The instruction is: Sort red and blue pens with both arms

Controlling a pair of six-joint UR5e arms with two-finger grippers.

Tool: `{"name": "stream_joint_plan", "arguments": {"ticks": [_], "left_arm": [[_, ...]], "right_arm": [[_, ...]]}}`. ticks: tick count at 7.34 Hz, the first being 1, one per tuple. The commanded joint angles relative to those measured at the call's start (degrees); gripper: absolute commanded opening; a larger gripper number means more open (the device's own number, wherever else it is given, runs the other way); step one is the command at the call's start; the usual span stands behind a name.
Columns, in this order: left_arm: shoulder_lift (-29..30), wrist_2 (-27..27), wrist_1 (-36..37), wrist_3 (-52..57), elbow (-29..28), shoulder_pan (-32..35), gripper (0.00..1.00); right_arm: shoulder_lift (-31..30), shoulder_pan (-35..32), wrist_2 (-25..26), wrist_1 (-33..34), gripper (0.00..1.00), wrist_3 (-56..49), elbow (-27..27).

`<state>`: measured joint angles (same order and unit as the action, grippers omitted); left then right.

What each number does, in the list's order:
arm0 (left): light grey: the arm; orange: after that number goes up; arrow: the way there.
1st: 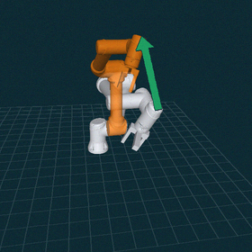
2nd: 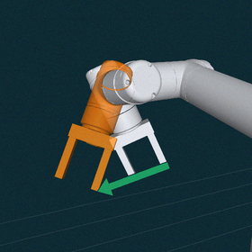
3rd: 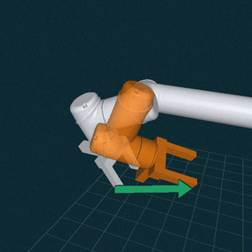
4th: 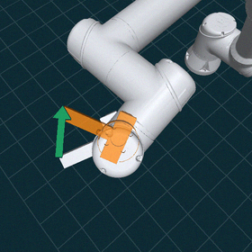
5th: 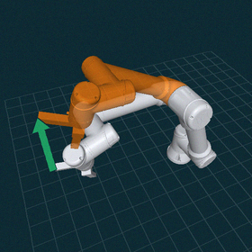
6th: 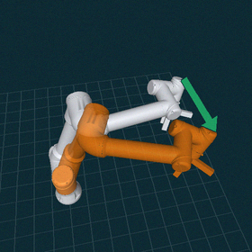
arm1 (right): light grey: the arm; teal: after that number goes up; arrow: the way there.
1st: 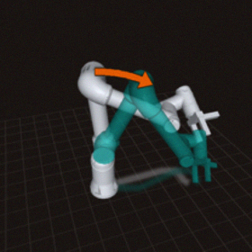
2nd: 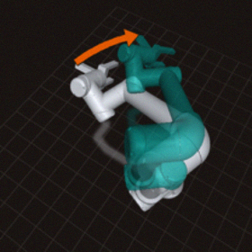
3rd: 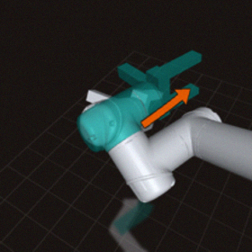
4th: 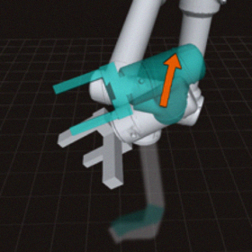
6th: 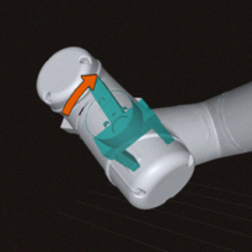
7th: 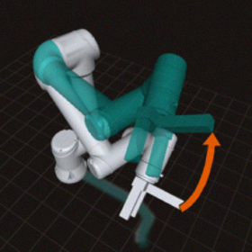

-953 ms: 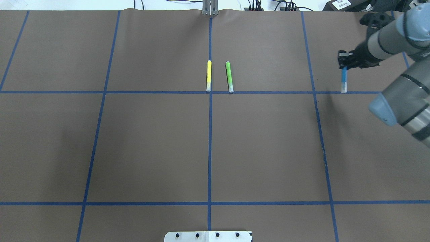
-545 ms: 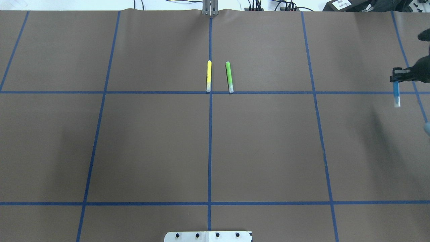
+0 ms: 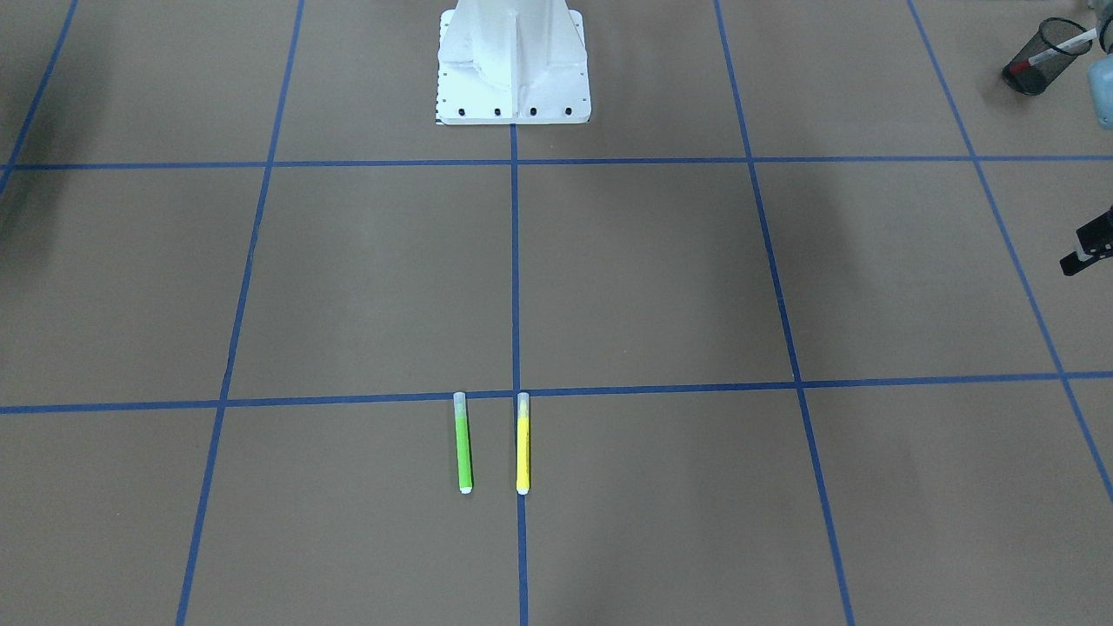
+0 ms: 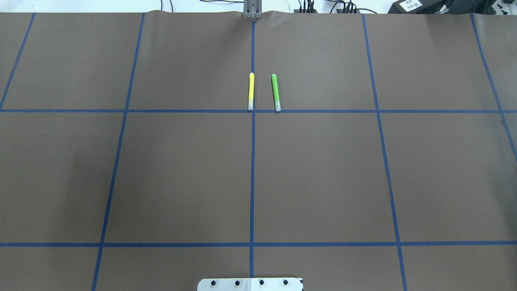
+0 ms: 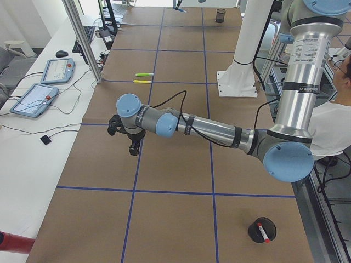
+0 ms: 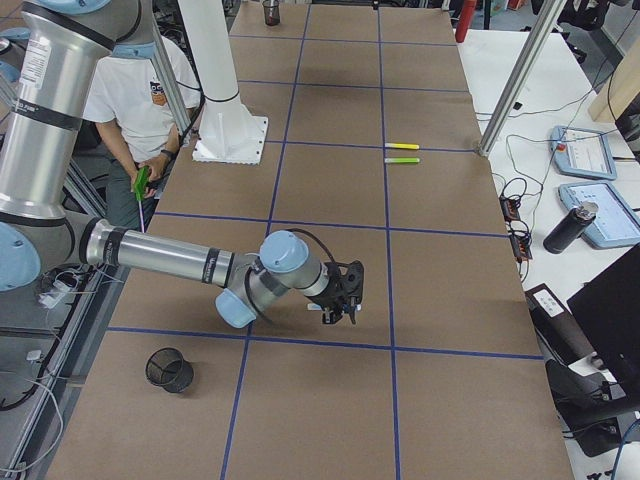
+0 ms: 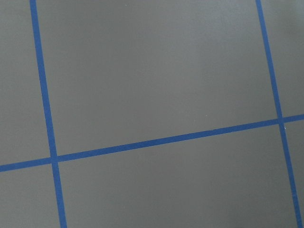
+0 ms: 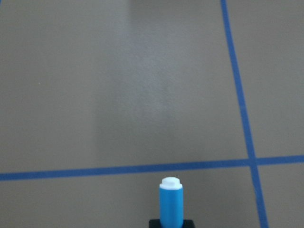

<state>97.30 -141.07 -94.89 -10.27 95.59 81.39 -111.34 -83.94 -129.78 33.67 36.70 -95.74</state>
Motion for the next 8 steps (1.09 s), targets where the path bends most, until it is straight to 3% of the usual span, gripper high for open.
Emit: {"name": "stream_joint_plan", "arguments": {"ticks": [1,6,8], "left_arm": [[0.0,0.0,0.0,-0.3,-0.1,0.0,0.92],[0.0,0.0,0.0,-0.8,0.1,0.0,0.92],[0.0,0.0,0.0,-1.2,0.3,0.0,0.92]], "right_arm": [[-8.5,-6.6,-2.6,-7.0,0.00,-8.5,0.8],[-26.4,-13.3,-4.2,-28.8,0.00,-8.9,3.4],[-27.5,-15.6,-5.1,-36.5,0.00,-12.1,10.8]]}}
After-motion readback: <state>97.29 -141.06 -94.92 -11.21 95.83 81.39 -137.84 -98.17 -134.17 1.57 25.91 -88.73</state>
